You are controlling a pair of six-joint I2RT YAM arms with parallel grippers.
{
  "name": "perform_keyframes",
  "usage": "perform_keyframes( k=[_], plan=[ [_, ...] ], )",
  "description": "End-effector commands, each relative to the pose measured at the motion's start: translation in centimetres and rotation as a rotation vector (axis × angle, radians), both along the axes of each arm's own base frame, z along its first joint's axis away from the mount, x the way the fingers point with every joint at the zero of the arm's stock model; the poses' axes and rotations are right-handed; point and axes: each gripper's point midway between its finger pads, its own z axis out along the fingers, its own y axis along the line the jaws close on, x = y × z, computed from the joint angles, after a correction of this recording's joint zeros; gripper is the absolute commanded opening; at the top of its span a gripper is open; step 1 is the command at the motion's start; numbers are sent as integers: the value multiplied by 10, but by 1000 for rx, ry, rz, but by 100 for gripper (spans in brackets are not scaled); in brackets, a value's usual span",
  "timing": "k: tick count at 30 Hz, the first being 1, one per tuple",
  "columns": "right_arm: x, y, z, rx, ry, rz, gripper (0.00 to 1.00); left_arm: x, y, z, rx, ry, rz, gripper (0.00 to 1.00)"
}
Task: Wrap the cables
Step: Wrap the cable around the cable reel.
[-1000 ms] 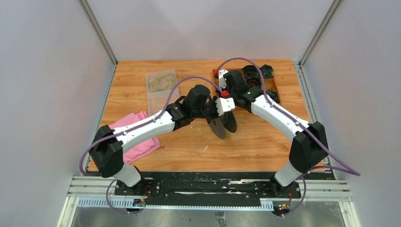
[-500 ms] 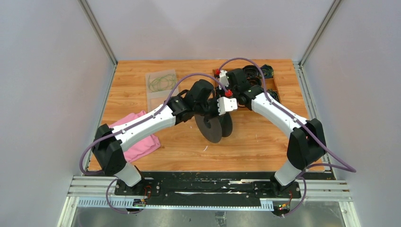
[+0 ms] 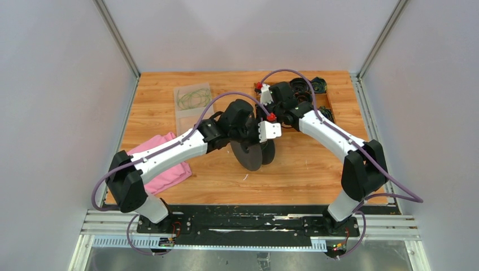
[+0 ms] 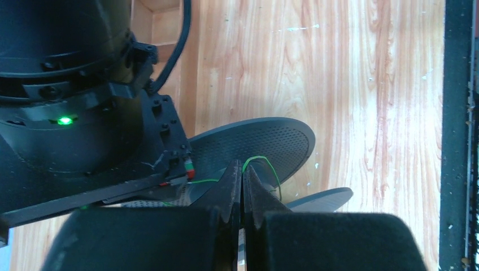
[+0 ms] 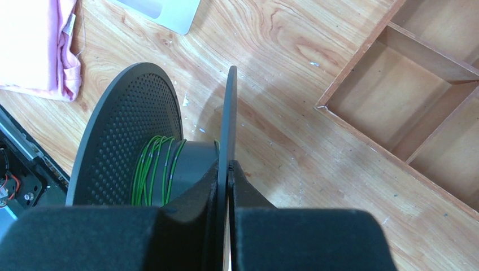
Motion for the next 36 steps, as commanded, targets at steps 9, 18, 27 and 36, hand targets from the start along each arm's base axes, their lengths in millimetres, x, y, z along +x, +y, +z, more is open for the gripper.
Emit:
perform_keyframes(
  k=[9,18,27,36],
  plan=[
    [-1,-20,-1,-95,-49,-44,4,-15,23,-16,15,19,38,0],
    [-4,-22,10,-102,-134,-60,4,7,30,-6,-83,98,179,0],
    [-5,-20,9,-89,-147,-46,4,21,35,-17,-157,245,302,0],
    [-4,-15,15,-85,-181,-2,5,18,38,-33,-81,337,278,0]
  ],
)
